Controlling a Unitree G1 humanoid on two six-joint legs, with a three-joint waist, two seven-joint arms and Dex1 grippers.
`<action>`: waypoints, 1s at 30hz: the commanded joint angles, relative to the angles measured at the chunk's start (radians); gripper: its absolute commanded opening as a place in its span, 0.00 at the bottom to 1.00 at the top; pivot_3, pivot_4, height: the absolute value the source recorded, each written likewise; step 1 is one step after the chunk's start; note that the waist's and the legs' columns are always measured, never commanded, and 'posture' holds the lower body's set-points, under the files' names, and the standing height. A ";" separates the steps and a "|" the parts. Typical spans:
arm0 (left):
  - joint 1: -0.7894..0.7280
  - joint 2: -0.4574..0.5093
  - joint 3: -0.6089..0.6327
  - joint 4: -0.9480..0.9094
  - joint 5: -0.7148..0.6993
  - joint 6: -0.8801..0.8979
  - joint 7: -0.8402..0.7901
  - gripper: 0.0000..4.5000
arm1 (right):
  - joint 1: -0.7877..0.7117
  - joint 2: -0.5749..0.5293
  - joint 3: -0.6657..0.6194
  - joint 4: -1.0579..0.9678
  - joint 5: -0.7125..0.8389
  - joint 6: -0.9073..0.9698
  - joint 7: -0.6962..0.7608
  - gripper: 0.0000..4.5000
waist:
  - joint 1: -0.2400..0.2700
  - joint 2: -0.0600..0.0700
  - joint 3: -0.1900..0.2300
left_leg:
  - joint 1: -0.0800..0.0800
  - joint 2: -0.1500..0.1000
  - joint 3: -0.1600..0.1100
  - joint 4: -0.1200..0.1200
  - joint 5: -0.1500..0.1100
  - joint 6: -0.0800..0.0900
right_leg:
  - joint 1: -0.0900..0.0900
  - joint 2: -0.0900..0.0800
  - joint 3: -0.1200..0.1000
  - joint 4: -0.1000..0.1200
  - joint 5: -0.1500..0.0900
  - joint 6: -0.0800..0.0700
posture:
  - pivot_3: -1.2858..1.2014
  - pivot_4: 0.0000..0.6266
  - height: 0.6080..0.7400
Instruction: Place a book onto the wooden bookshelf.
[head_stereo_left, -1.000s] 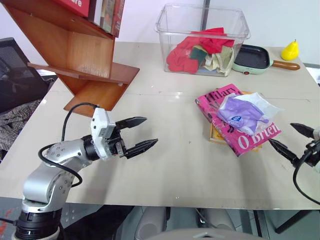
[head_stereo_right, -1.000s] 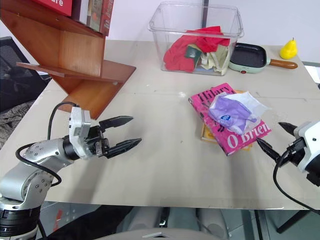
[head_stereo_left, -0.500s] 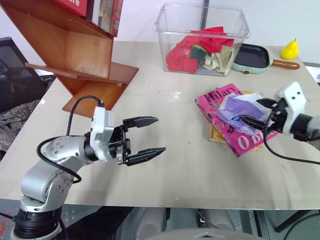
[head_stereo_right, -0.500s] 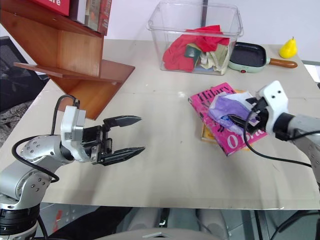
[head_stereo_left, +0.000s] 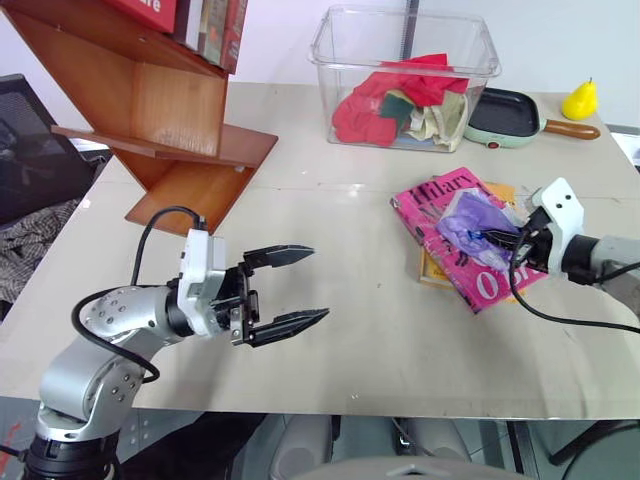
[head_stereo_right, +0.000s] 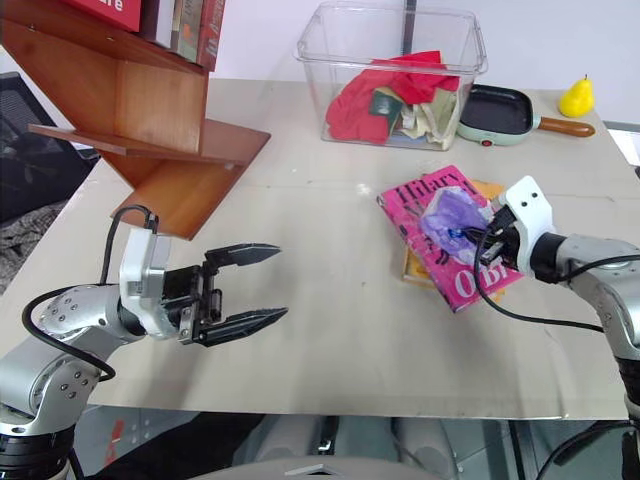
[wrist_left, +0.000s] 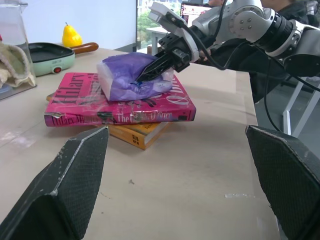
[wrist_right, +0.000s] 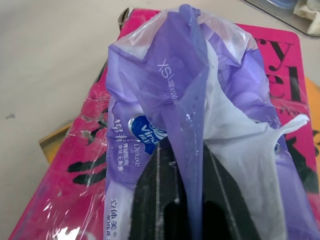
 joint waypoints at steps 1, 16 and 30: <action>-0.049 0.008 0.010 -0.020 -0.033 -0.009 -0.003 1.00 | -0.005 -0.018 -0.172 0.053 -0.011 -0.008 -0.058 0.01 | 0.003 0.000 0.000 | 0.000 0.000 0.000 0.000 0.000 0.000 | 0.000 0.000 0.000 0.000 0.000 0.000 | 0.52 0.24 1.00; -0.263 -0.057 -0.091 -0.014 -0.124 0.073 0.068 1.00 | -0.058 -0.031 -0.191 0.573 -0.252 -0.185 -0.189 0.29 | -0.006 0.001 0.001 | 0.000 0.000 0.003 -0.001 0.000 0.000 | 0.000 0.001 0.002 0.000 0.000 0.000 | 0.52 0.24 1.00; -0.271 -0.091 -0.149 0.063 -0.024 0.123 0.196 1.00 | 0.317 0.022 -0.486 0.175 0.028 -0.458 0.230 0.99 | -0.012 0.005 0.001 | 0.002 0.000 0.002 0.000 0.000 0.001 | 0.001 0.002 0.003 0.001 0.000 0.001 | 0.52 0.24 1.00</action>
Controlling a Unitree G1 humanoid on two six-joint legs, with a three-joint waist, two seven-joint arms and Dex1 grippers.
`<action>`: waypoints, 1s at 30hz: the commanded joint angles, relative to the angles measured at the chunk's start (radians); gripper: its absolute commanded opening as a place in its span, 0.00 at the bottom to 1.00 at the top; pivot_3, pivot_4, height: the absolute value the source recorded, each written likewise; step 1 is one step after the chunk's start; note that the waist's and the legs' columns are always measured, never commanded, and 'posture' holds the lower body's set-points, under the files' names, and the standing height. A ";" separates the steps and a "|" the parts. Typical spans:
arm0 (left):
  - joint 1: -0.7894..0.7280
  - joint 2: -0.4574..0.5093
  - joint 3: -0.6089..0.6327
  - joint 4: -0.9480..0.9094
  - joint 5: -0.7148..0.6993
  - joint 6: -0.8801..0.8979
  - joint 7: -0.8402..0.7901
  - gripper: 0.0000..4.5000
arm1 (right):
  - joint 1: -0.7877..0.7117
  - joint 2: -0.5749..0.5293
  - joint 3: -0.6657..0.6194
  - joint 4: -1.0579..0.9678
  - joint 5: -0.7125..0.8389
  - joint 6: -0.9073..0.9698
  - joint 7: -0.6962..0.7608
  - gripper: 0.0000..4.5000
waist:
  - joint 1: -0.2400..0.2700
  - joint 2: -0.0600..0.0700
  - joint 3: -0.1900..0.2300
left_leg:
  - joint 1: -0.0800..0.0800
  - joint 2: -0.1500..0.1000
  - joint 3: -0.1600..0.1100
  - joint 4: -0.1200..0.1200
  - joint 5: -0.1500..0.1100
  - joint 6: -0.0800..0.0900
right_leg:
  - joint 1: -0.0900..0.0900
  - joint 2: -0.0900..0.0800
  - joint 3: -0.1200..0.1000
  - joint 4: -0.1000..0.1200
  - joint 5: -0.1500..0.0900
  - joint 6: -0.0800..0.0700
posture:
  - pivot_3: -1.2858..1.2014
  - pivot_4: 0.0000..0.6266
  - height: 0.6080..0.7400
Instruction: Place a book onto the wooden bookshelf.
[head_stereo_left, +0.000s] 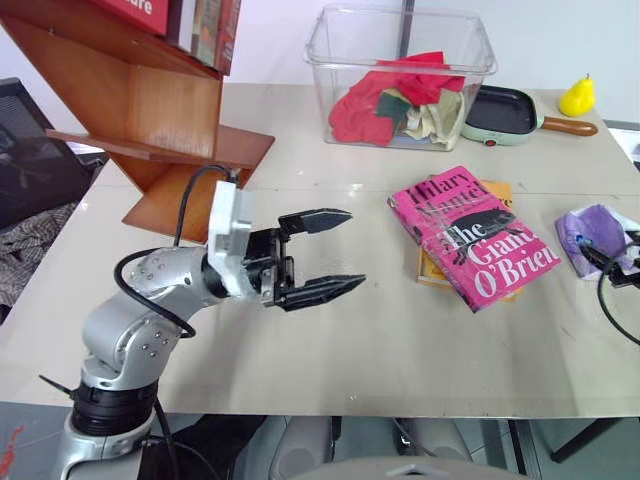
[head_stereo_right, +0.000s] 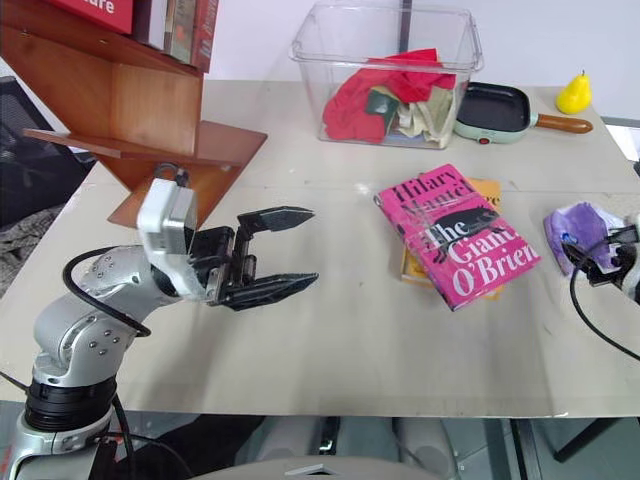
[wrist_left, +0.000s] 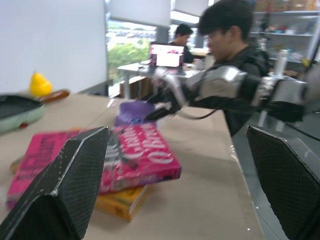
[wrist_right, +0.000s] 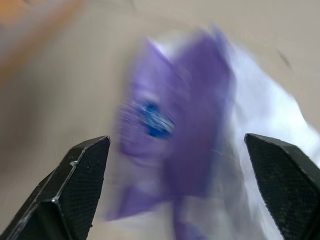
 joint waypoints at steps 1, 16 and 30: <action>-0.004 -0.008 -0.033 0.011 0.071 0.014 0.073 1.00 | 0.124 0.011 -0.129 -0.227 0.154 0.000 0.140 0.99 | 0.003 0.000 0.000 | 0.000 0.000 0.000 0.000 0.000 0.000 | 0.000 0.000 0.000 0.000 0.000 0.000 | 0.52 0.24 1.00; -0.056 0.035 -0.107 0.071 0.177 -0.001 -0.036 1.00 | 0.383 0.110 -0.140 -0.551 0.175 0.029 0.043 0.99 | 0.001 0.000 0.000 | 0.002 0.001 0.000 0.000 0.000 0.000 | 0.001 0.000 0.000 0.000 0.000 0.000 | 0.52 0.24 1.00; 0.112 0.115 0.057 -0.048 0.121 -0.063 -0.137 1.00 | -0.456 -0.104 0.481 0.094 -0.126 0.254 0.015 0.02 | -0.002 0.000 0.001 | 0.000 0.001 0.002 0.000 0.000 0.000 | -0.002 0.000 0.002 -0.001 0.000 -0.001 | 0.52 0.24 1.00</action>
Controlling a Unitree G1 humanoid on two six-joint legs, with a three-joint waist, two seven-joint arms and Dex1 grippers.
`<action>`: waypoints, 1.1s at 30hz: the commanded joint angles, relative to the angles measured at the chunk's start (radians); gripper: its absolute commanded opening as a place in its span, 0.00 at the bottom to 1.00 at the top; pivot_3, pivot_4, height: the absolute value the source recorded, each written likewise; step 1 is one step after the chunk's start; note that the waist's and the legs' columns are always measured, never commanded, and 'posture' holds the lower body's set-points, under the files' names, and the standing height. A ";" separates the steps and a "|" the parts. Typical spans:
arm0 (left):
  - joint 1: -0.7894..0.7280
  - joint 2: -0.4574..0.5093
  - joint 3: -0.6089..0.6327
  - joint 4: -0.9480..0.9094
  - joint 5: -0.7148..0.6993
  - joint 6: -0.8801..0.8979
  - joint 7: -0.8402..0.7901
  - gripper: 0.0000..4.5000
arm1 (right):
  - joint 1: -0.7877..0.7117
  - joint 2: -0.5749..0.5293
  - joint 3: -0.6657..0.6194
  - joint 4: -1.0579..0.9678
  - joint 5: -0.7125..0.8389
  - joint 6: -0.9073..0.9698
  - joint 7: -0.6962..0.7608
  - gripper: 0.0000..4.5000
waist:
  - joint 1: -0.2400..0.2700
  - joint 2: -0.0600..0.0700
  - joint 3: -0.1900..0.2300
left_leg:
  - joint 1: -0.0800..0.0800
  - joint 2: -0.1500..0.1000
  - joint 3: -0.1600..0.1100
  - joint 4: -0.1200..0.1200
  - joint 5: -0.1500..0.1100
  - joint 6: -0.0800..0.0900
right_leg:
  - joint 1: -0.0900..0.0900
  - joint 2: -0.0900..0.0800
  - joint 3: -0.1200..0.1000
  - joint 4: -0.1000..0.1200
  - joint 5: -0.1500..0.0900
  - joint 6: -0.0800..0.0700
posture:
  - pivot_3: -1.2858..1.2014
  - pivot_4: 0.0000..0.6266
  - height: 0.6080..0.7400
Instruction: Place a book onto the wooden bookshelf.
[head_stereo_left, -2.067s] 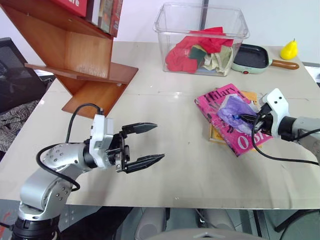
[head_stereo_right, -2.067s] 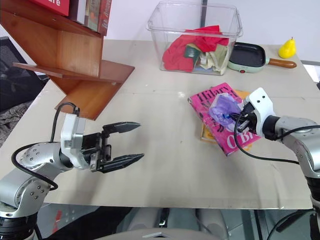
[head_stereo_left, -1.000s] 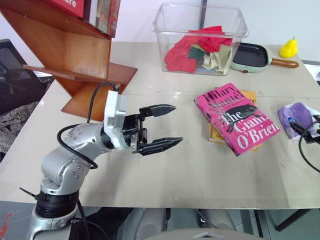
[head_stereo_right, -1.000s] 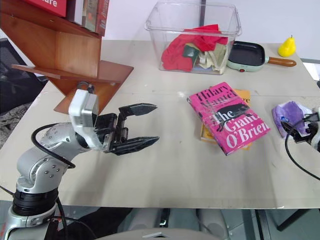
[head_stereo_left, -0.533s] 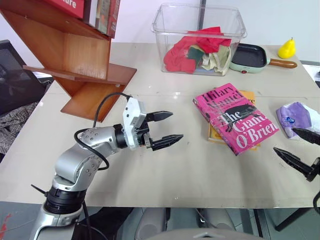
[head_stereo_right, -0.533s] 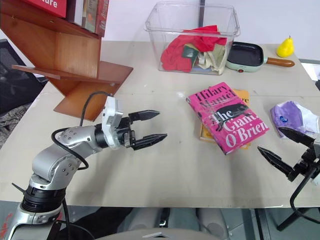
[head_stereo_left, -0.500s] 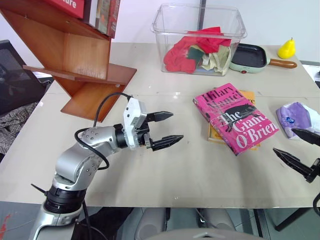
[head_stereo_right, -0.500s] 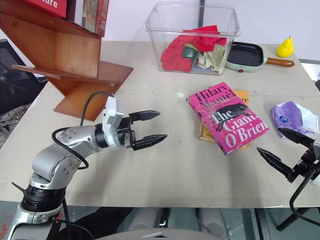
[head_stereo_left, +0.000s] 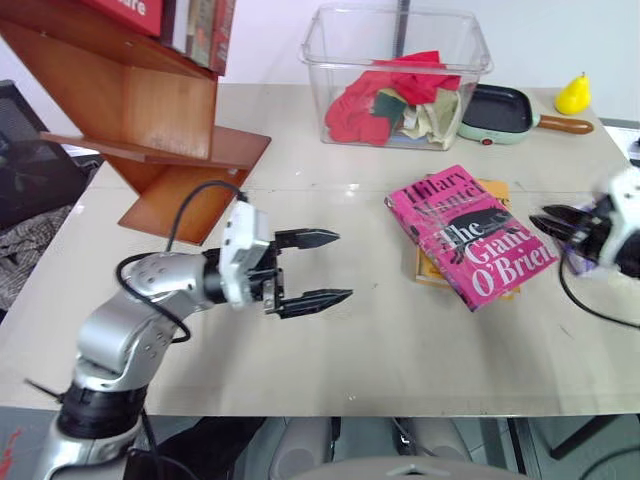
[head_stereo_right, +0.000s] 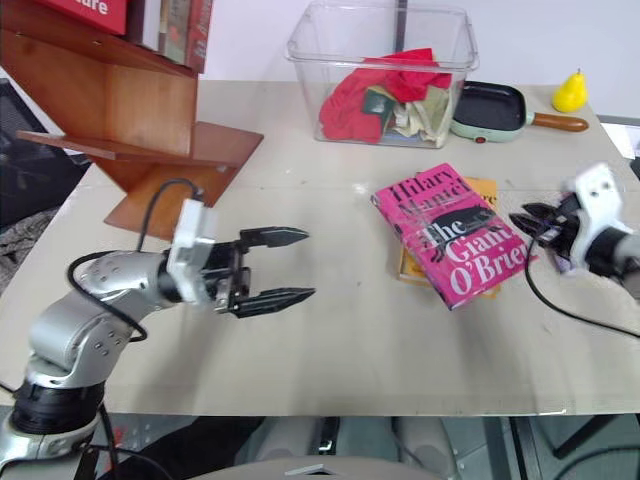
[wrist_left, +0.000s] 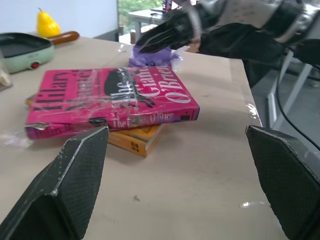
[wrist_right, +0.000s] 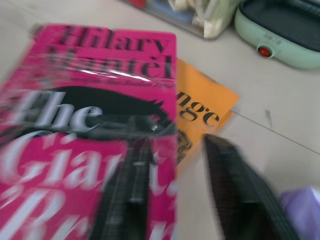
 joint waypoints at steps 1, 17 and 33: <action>0.048 0.020 0.050 -0.058 -0.009 -0.036 -0.011 1.00 | -0.161 -0.016 0.131 0.163 -0.123 -0.010 0.041 0.02 | -0.001 0.001 0.000 | 0.000 0.000 0.001 0.000 0.000 0.000 | 0.000 0.000 0.000 0.000 0.000 0.000 | 0.52 0.24 1.00; 0.150 0.018 0.094 -0.117 -0.010 -0.059 0.043 1.00 | -0.389 0.041 0.270 0.443 -0.291 -0.097 0.198 0.02 | -0.001 0.001 0.001 | -0.004 -0.001 -0.003 0.000 0.000 0.000 | 0.000 -0.002 -0.005 -0.004 0.000 0.000 | 0.52 0.24 1.00; 0.147 0.022 0.085 -0.108 -0.003 -0.067 0.036 1.00 | -0.297 0.074 0.246 0.176 -0.273 0.087 0.176 0.02 | 0.000 0.001 0.001 | -0.004 -0.001 -0.004 0.000 0.000 0.000 | 0.000 -0.002 -0.005 -0.004 0.000 0.000 | 0.52 0.24 1.00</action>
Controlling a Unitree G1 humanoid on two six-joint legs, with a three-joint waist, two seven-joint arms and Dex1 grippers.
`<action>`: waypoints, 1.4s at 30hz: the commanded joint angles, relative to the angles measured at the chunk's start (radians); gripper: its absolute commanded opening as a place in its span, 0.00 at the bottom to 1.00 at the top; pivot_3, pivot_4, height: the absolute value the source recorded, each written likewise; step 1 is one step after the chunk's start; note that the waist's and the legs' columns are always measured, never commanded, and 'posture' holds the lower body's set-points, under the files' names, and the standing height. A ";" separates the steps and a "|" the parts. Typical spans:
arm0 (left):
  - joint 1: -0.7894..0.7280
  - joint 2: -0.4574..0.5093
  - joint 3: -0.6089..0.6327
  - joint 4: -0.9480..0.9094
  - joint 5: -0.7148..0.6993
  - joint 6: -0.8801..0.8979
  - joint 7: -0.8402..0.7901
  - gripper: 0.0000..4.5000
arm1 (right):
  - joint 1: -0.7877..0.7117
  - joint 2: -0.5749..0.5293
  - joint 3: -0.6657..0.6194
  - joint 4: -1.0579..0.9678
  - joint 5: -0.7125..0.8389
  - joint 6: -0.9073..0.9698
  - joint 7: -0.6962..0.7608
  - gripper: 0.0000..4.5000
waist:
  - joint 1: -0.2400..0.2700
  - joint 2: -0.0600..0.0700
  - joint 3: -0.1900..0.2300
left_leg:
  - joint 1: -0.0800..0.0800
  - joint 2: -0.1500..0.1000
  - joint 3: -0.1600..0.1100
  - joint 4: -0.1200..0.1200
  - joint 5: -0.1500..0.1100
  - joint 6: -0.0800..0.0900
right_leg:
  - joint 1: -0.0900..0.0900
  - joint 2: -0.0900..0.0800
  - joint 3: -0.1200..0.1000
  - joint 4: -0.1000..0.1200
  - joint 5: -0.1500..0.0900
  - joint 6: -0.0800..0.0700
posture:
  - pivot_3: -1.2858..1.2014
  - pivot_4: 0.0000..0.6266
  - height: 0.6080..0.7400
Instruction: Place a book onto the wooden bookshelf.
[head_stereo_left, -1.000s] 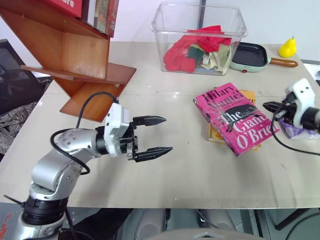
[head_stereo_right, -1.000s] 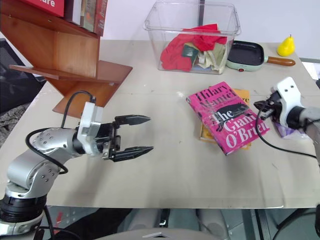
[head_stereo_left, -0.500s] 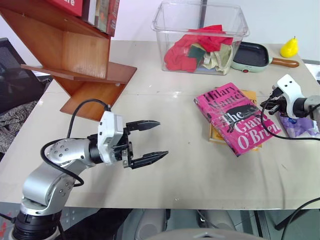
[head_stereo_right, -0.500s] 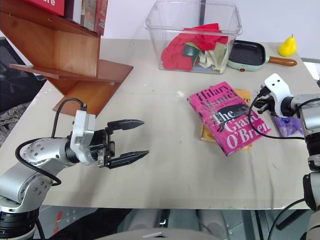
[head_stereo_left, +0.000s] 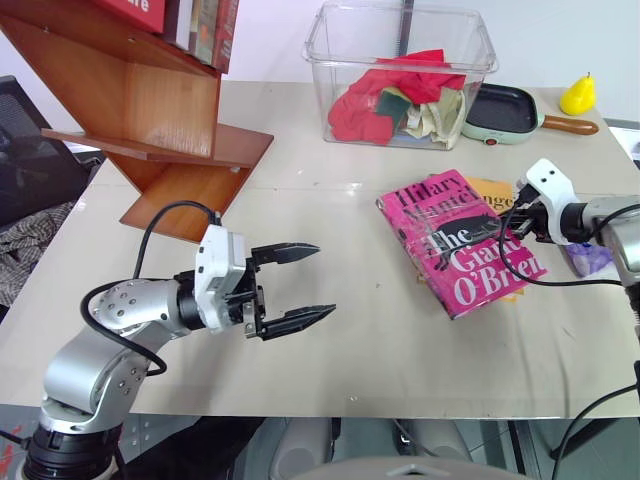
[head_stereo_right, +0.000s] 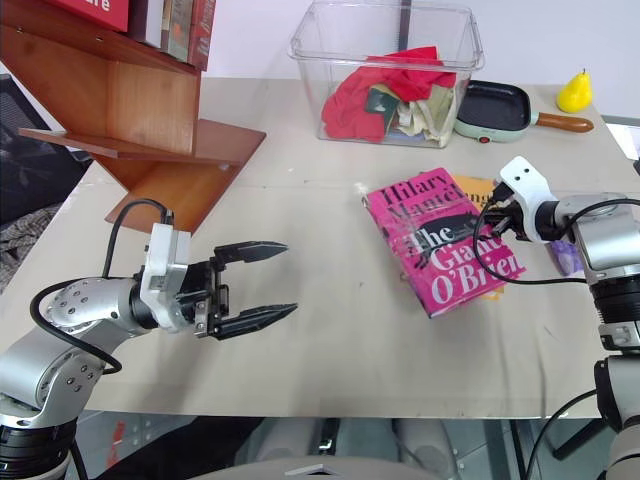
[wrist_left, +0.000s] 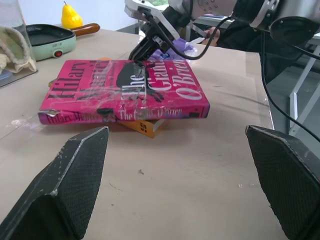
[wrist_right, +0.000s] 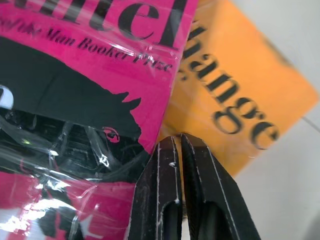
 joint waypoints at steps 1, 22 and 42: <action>-0.011 0.008 0.008 -0.029 -0.002 -0.023 -0.002 1.00 | 0.015 -0.007 -0.045 -0.058 0.005 -0.024 -0.021 0.02 | 0.000 0.000 0.000 | 0.000 0.000 0.000 0.000 0.000 0.000 | 0.000 0.000 0.000 0.000 0.000 0.000 | 0.52 0.24 1.00; 0.029 0.020 0.048 0.104 0.058 -0.083 -0.053 1.00 | 1.057 0.042 -0.950 -0.735 0.575 -0.266 0.232 1.00 | 0.021 0.003 -0.002 | 0.005 0.002 0.001 -0.002 0.000 0.001 | 0.004 0.001 0.001 0.000 -0.001 0.000 | 0.52 0.24 1.00; -0.506 -0.276 -0.134 0.460 -0.114 0.776 0.360 1.00 | 1.387 0.280 -1.038 -1.119 0.777 -0.384 0.044 1.00 | 0.026 0.001 -0.003 | 0.005 0.000 -0.003 0.002 0.000 0.001 | 0.007 0.001 -0.003 0.002 -0.001 0.001 | 0.52 0.24 1.00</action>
